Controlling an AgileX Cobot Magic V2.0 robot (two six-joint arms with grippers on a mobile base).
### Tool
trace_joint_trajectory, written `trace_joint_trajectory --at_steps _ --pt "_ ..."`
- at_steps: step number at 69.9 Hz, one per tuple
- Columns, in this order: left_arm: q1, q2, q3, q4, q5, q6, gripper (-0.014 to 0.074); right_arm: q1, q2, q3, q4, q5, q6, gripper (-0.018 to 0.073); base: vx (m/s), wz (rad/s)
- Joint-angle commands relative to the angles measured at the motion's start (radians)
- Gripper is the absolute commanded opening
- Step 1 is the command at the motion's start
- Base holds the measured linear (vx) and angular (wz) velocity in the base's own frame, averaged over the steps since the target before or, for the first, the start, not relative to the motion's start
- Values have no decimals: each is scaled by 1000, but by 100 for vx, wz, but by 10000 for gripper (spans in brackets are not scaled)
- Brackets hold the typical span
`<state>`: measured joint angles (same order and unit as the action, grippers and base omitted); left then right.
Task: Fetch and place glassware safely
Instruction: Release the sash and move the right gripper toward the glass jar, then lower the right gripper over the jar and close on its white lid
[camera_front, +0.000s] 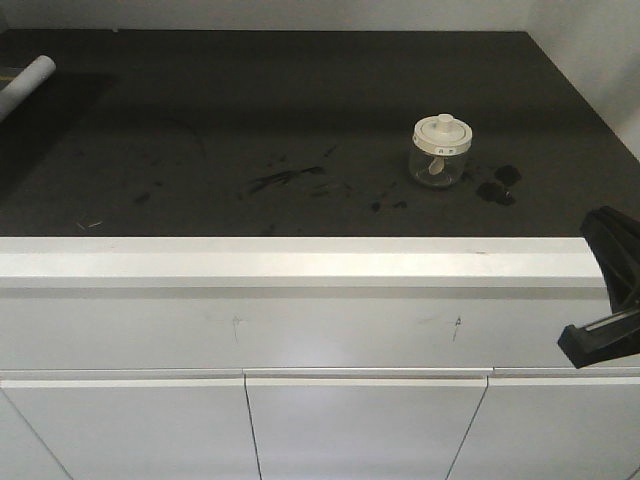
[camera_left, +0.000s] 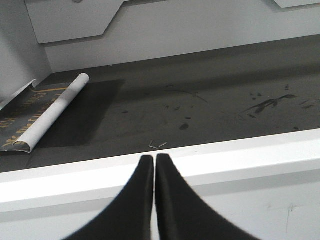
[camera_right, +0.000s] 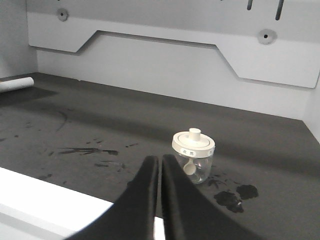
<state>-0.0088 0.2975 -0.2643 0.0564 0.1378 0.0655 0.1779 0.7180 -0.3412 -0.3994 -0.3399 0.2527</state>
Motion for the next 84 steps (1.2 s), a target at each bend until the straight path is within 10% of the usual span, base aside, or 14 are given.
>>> trace_joint_trajectory --at_steps 1,22,49,84 --pt "-7 6 -27 -6 -69 -7 -7 0 48 -42 0 -114 -9 20 0 0" --pt "-7 6 -27 -6 -69 -7 -7 0 420 -242 7 -213 -9 100 0 0" --pt "-7 6 -27 -6 -69 -7 -7 -3 855 -603 152 -313 -127 509 0 0" --pt "-7 6 -27 -6 -69 -7 -7 -34 1178 -941 267 -317 -244 527 0 0"
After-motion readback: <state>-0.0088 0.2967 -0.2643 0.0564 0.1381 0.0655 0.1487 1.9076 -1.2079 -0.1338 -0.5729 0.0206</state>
